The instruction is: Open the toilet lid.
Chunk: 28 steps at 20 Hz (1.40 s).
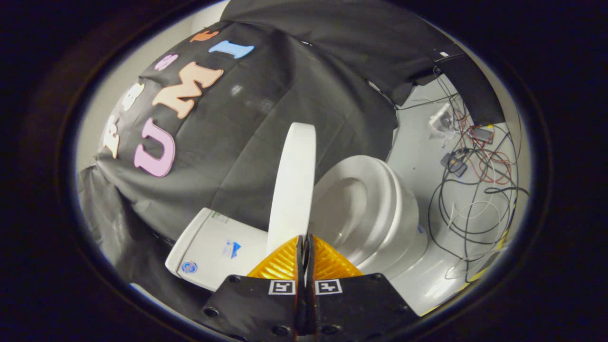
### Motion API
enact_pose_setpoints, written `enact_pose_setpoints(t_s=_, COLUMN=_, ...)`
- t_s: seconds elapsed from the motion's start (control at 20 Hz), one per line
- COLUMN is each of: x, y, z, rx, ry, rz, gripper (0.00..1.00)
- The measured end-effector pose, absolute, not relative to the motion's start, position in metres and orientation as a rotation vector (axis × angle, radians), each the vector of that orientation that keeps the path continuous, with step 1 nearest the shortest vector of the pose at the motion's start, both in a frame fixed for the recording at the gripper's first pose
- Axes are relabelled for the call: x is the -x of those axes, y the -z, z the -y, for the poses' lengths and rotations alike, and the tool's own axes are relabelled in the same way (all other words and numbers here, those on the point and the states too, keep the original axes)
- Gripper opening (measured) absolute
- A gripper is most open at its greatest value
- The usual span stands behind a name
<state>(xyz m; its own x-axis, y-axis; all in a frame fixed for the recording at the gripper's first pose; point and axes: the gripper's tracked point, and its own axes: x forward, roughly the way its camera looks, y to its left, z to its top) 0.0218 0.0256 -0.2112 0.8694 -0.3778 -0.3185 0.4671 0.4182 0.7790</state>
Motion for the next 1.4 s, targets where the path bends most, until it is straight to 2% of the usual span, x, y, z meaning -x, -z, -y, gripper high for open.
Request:
enact_pose_setpoints(t_s=0.25, x=-0.037, y=0.179, z=-0.039, rx=-0.862, ry=0.5, rz=-0.137, gripper=0.01)
enact_pose_setpoints(t_s=1.1, x=-0.073, y=0.113, z=-0.072, rx=-0.586, ry=0.559, rz=-0.144, gripper=0.01)
enact_pose_setpoints(t_s=1.4, x=-0.089, y=0.093, z=-0.084, rx=-0.478, ry=0.532, rz=-0.147, gripper=0.01)
